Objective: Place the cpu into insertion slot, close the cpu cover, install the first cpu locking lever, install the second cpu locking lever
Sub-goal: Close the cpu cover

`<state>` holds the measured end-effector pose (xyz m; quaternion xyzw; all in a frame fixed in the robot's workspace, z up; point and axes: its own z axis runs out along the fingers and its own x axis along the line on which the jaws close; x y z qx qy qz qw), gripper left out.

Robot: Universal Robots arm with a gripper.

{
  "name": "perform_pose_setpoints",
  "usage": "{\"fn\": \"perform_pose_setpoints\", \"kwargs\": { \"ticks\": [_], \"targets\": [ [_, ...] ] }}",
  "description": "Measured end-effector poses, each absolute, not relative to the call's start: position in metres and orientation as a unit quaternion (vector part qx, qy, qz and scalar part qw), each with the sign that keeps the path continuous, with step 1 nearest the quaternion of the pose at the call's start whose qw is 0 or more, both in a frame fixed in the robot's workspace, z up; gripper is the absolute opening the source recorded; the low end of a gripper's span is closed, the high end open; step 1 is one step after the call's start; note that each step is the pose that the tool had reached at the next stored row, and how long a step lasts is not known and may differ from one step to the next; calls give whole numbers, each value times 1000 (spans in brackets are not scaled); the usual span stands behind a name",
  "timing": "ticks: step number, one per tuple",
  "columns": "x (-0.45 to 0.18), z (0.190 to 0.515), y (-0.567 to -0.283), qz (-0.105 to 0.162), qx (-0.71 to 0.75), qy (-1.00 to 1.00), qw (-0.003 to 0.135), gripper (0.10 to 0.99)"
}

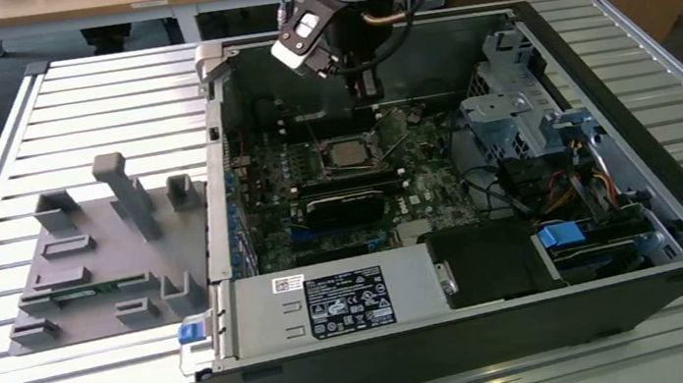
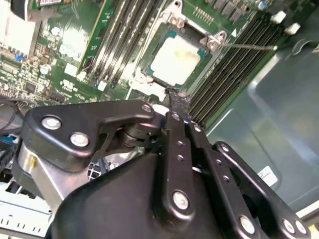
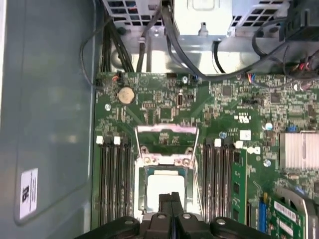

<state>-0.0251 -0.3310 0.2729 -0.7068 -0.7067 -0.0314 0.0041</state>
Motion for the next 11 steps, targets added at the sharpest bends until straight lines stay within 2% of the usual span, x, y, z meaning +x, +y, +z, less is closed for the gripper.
{"fn": "perform_pose_setpoints", "kwargs": {
  "ticks": [11],
  "targets": [
    [0, 272, -331, -31, -707, -707, 4, 106]
  ]
}}
